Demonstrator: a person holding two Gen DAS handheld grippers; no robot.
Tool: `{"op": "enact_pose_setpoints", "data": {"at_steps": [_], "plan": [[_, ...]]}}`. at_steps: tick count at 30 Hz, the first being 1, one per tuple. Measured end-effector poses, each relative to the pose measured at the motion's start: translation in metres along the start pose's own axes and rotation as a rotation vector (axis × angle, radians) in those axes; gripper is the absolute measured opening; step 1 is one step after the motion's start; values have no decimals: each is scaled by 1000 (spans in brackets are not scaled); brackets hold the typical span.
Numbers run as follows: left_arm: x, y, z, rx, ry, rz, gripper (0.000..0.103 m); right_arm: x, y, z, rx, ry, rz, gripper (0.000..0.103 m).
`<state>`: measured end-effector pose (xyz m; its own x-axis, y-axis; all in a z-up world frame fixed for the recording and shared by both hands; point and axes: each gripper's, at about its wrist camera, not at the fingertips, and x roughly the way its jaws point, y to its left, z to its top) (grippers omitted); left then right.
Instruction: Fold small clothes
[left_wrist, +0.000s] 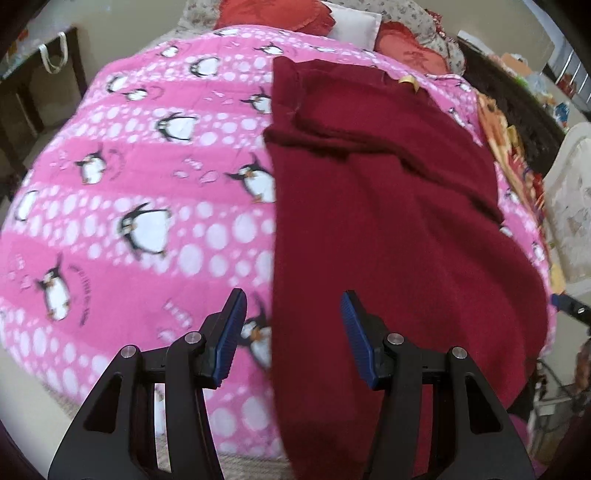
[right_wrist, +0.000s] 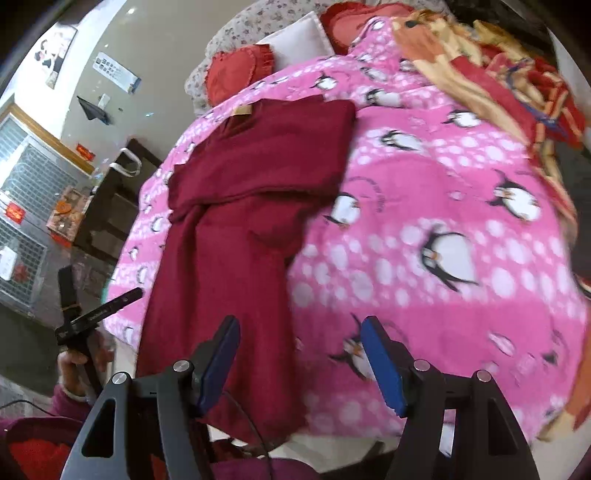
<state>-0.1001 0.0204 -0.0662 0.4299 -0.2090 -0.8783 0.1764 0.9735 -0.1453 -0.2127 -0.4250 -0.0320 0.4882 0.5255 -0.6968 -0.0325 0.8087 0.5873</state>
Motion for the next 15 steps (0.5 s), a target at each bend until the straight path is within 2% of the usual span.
{"op": "enact_pose_setpoints", "data": {"at_steps": [8,12,15], "plan": [[-14,0,-20,-11,7,-18,53,-34,3,-12,-45,-38,-75,66],[-20,1,-37,-28,51,-78,53,-34,2,-24,-49,-32,-63,70],[-20,4,-53,-56,95,-102,53,-21,-7,-39,7,-28,0,71]]}}
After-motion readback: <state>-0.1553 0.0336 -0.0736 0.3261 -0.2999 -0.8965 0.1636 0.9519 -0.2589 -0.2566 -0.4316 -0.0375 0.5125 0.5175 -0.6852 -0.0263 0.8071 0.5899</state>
